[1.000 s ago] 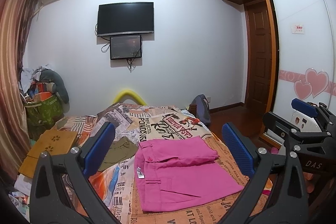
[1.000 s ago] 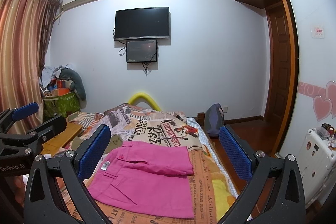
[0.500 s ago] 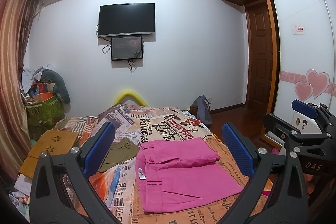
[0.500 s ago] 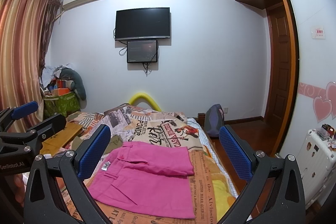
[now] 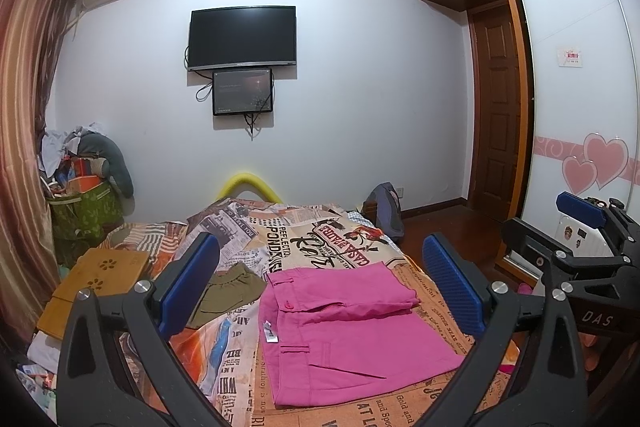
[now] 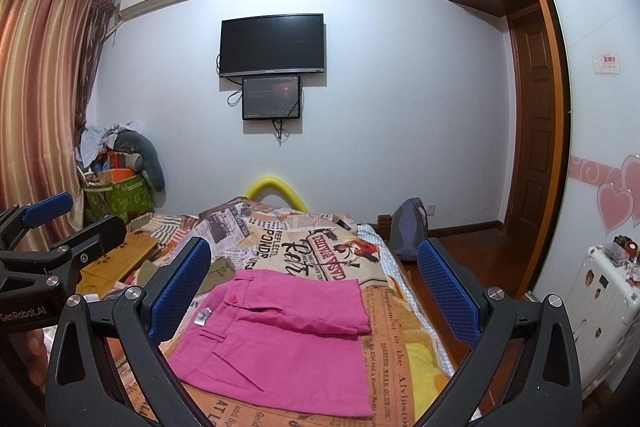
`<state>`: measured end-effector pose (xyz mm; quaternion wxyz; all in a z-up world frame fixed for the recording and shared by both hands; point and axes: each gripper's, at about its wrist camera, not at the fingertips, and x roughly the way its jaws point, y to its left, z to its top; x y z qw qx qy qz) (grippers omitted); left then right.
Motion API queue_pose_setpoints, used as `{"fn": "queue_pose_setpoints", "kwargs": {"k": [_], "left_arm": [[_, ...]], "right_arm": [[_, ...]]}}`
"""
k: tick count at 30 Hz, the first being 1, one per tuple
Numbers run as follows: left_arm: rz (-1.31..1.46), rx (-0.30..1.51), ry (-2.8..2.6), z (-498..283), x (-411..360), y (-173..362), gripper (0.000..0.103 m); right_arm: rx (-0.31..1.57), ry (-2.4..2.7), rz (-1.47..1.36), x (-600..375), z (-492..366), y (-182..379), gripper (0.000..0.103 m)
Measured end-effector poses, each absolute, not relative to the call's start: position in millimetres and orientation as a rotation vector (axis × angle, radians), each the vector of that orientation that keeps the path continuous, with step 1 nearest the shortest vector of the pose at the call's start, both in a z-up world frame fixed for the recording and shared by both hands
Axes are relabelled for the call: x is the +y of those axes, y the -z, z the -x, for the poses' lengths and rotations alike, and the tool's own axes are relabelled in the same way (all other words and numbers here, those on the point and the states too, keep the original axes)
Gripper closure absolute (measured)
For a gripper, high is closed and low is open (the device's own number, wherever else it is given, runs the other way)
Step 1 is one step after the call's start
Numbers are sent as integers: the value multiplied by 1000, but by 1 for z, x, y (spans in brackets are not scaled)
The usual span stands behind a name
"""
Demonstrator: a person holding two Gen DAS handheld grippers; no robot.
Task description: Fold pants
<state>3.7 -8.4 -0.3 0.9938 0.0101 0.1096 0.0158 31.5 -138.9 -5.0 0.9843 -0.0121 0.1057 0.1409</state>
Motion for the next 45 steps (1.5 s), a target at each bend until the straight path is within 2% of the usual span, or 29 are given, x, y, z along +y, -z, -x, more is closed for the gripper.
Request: {"fn": "queue_pose_setpoints", "kwargs": {"k": [16,26,34,36,38,40,45], "left_arm": [[-12,288,-35,-33,-1,16,0],[30,491,-74,-104,30,71,0],[63,668,-81,-161,66,127,0],[64,711,-84,-175,74,142,4],[74,764,-78,-190,80,157,17],[89,813,-59,-201,84,169,20],[74,899,-43,-227,86,198,34]], "right_arm": [[294,-246,22,-139,-63,25,0],[412,-165,86,-152,-111,79,0],[605,-214,36,-176,-157,117,0],[643,-199,46,-178,-166,127,0],[682,-193,63,-180,-176,138,1],[724,-206,67,-181,-187,152,1],[848,-263,10,-186,-212,181,20]]}}
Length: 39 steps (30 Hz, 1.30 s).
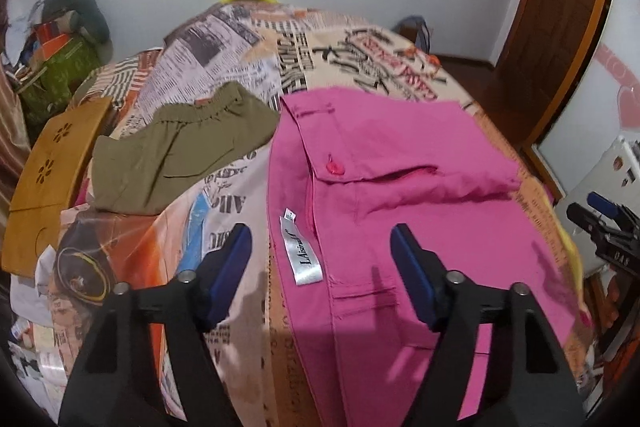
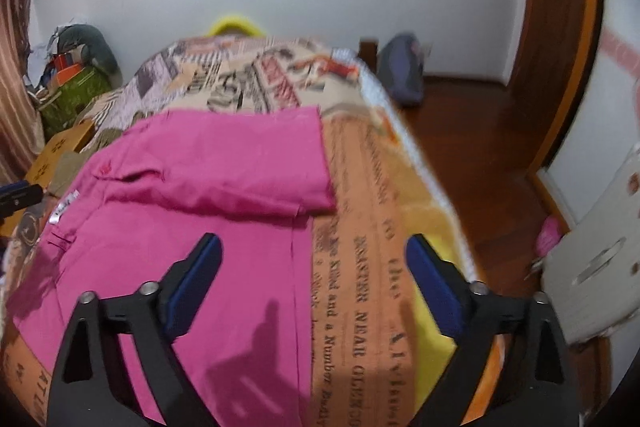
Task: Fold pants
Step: 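Lower both grippers toward the waistband edge of the pink pants, then close the left gripper on the waistband while the right gripper pinches the hem edge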
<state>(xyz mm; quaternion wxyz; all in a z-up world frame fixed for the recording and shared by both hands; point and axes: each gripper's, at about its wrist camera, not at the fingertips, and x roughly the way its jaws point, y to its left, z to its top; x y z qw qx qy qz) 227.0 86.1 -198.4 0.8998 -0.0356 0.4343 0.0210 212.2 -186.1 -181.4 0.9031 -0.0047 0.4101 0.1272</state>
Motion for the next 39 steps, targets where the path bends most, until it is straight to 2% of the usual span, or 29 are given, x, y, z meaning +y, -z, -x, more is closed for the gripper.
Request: {"fn": "queue_pose_setpoints", "kwargs": {"k": [3,5,8,11,15,17,21,30,32,34,39], "left_arm": [[67,933,-16,-236,86,209,40],[69,956,1,-244,87,216,48],[72,1002,37,-257,87,226,62],[76,1028,64,-265,87,233,67],[76,1060,87,-275,86,243,69],[73,1071,87,-280,86,247,69],[111,1097,104,-286,89,254,69],[109,1100,125,-291,85,258,70],[102,1096,127,-290,85,257,87],[72,1086,102,-289,84,254,99],[52,1055,112,-281,85,243,100]], "right_arm": [[899,-268,21,-186,-226,195,32],[928,-294,16,-183,-234,200,41],[972,-361,-9,-179,-243,209,47],[998,-406,-3,-174,-248,215,47],[1027,-444,23,-167,-255,224,50],[1051,-457,28,-165,-262,229,56],[1051,-477,41,-162,-267,232,57],[1043,-497,96,-152,-269,235,91],[1037,-479,96,-154,-269,234,96],[1027,-460,102,-156,-266,233,97],[1017,-440,101,-164,-252,230,98]]}}
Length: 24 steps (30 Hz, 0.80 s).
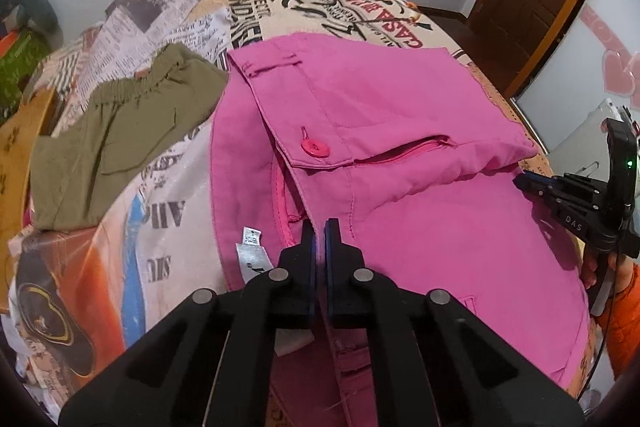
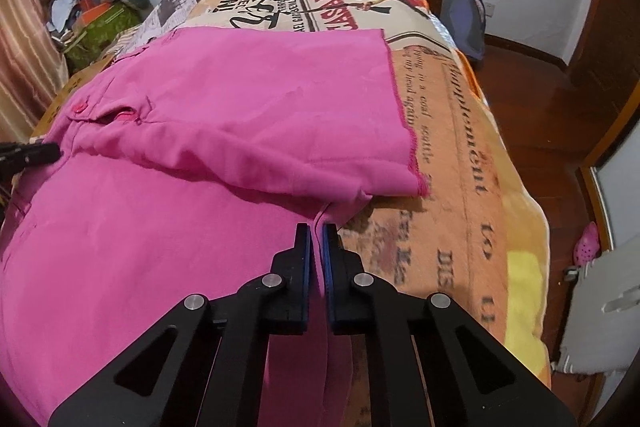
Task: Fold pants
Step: 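Close the left gripper on the waistband while the right gripper pinches the hem edge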
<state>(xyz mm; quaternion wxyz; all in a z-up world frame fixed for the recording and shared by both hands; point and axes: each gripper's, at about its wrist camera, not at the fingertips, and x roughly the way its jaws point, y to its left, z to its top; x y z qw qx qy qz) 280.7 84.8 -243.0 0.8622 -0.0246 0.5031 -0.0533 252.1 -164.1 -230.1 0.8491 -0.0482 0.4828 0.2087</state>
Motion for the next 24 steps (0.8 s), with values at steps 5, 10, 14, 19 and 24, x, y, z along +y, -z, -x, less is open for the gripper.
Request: {"fn": "queue_pose_setpoints", "kwargs": {"k": [5,10,14,19,24], "left_arm": [[-3,1052,99,-274,77,243,100],[1,1079,90,-273,77,256,99],[-5,1075,80,-270,78,246,97],[-13,1041,71,-271,82,224,96],[16,1021,49,-291,94,214,91]], "right_arm": [[1031,-433,68,-172,-239,230,98],[1050,-434,40,-175,-238,230,98],[1052,-427,34,-177,-238,223,95],[998,-404,12,-187,-245,202,87],[933,-368,1,-193,-262,190,72]]}}
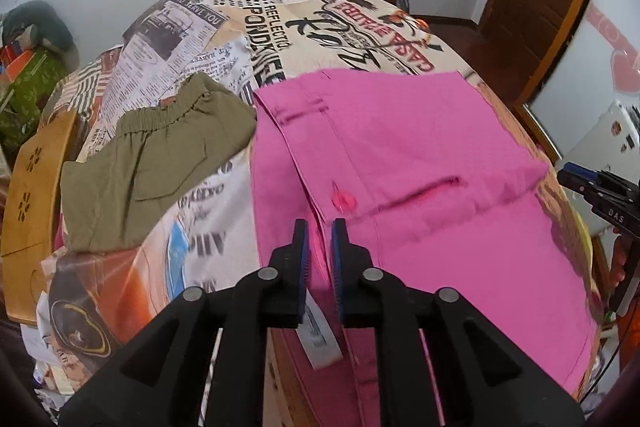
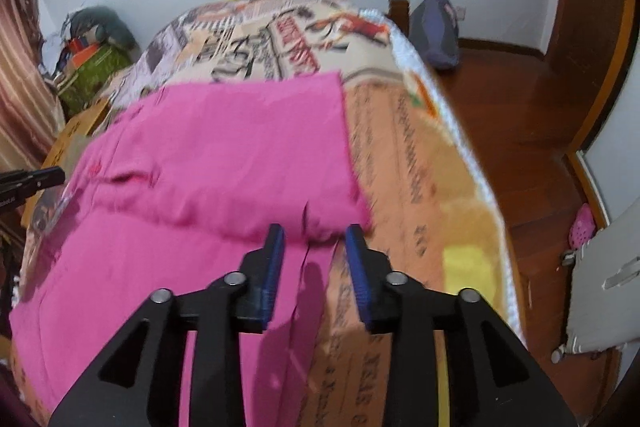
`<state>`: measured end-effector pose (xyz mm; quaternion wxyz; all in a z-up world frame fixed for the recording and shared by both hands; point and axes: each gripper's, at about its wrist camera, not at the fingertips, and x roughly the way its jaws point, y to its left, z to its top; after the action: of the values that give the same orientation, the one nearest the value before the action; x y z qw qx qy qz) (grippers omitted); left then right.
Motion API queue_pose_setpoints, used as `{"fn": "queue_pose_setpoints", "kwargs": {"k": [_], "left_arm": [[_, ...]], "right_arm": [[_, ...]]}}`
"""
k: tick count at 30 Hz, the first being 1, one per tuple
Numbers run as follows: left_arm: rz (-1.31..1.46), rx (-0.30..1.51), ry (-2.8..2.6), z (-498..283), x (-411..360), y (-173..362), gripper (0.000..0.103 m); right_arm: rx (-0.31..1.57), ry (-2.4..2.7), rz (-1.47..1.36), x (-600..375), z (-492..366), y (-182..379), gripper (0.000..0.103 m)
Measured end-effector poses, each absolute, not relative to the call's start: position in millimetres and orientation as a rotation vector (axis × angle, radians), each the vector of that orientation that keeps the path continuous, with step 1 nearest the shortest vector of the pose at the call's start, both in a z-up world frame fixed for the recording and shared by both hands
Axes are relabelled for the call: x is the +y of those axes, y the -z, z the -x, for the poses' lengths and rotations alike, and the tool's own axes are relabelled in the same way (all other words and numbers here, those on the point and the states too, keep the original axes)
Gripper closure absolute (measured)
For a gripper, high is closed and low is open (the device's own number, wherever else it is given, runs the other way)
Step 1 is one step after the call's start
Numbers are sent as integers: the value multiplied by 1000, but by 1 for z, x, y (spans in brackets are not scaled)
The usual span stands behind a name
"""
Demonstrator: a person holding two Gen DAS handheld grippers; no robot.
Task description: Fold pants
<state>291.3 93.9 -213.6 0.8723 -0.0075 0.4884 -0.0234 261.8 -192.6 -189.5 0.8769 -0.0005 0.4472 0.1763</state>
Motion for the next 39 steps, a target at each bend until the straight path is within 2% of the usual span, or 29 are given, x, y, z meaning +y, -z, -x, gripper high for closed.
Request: {"fn": "queue_pose_setpoints", "kwargs": {"k": [3,7,14,19,21,22,23,30,39], "left_arm": [[26,1036,48,-308,97,219,87],[49,1061,52,-326,100,232,77],[93,1088,69,-346,104,252,77],[82,1083,78,-350,99,256,77],[69,1069,83,-349,97,255,82],[65,1065,85,-349,95,255,90],[54,1060,81,-349,93,254,93],[15,1024,35,-345,92,248,96],[56,1054,-3,-333,108,253,97]], "right_arm": [[932,-361,7,-191,-276,192,72],[959,-357,33,-187,-296,208,71],[1058,-396,11,-179,-320,238,71],[1028,-419,58,-169,-318,241,68],[1016,-423,89,-165,-316,241,75],[1007,-418,116,-163,-315,241,84],[1001,-409,145,-162,-315,242,95],[982,-399,218,-158,-324,242,98],[1015,-389,209,-153,-329,237,96]]}}
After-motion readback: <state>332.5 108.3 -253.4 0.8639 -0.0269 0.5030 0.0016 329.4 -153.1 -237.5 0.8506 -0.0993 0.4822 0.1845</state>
